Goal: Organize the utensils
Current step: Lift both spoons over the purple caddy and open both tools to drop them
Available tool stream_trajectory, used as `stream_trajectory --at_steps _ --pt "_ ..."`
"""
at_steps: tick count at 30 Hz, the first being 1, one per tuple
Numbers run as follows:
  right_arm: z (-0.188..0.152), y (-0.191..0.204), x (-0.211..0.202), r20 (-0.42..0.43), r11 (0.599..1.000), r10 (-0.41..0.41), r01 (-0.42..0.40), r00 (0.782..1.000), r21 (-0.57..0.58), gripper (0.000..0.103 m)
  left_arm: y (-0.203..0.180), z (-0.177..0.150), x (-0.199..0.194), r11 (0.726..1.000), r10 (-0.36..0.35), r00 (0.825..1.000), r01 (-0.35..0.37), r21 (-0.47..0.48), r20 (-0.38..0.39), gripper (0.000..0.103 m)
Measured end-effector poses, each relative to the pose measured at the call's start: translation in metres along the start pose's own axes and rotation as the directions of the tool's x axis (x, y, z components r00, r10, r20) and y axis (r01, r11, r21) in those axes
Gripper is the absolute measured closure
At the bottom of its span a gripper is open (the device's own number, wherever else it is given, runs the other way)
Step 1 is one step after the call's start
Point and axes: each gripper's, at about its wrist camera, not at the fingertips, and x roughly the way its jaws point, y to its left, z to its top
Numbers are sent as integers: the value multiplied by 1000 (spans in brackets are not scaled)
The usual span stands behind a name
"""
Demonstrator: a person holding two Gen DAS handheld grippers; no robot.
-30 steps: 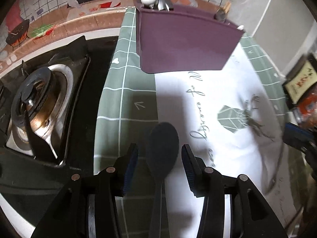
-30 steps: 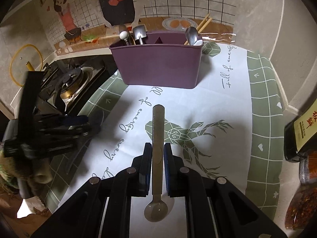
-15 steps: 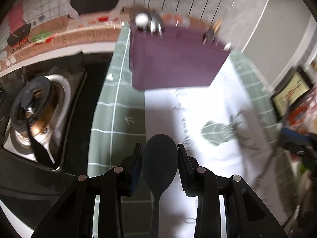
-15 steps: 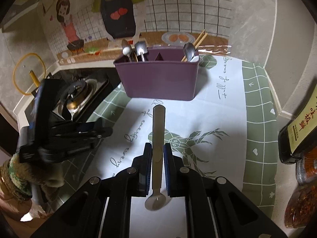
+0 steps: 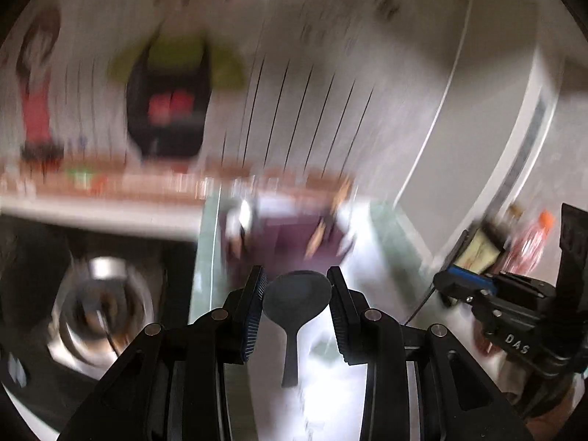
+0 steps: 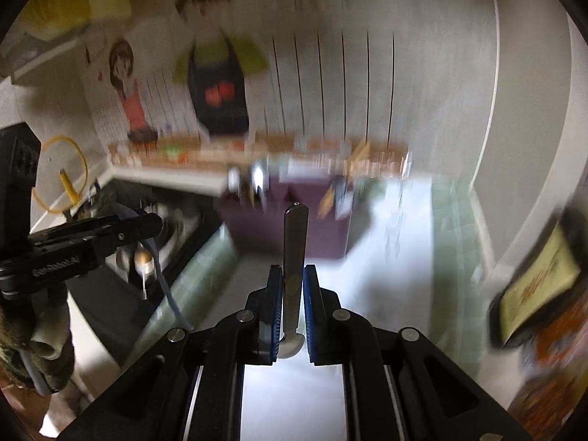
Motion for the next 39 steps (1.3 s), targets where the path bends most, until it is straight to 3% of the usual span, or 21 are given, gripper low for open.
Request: stream_trajectory --at_steps 4,6,11,17,24,34,37,39 --pt "77 -2 -39 183 998 -46 51 982 -23 93 -14 77 -32 999 -31 986 24 44 165 68" --pt "106 -2 -48 242 997 -64 74 968 -33 93 -15 104 -36 998 -37 978 27 50 206 68" --pt "148 -10 -46 296 997 -73 79 952 -10 93 -4 143 -24 999 -45 964 40 27 263 68" --pt "152 -16 5 234 998 -65 63 970 17 93 17 143 28 999 -32 975 34 -6 220 68" --pt "126 -18 90 80 997 -65 62 995 46 93 36 105 93 998 -15 991 22 -50 130 68" --pt "94 -27 154 -83 996 -42 49 996 79 93 55 65 162 995 -15 1000 13 -100 -16 66" --pt "83 -31 169 -150 995 5 11 989 104 80 57 58 171 993 -22 998 16 -116 -52 60" --pt "77 -35 167 -148 993 -14 31 989 117 58 56 55 170 993 -10 998 3 -116 -63 58"
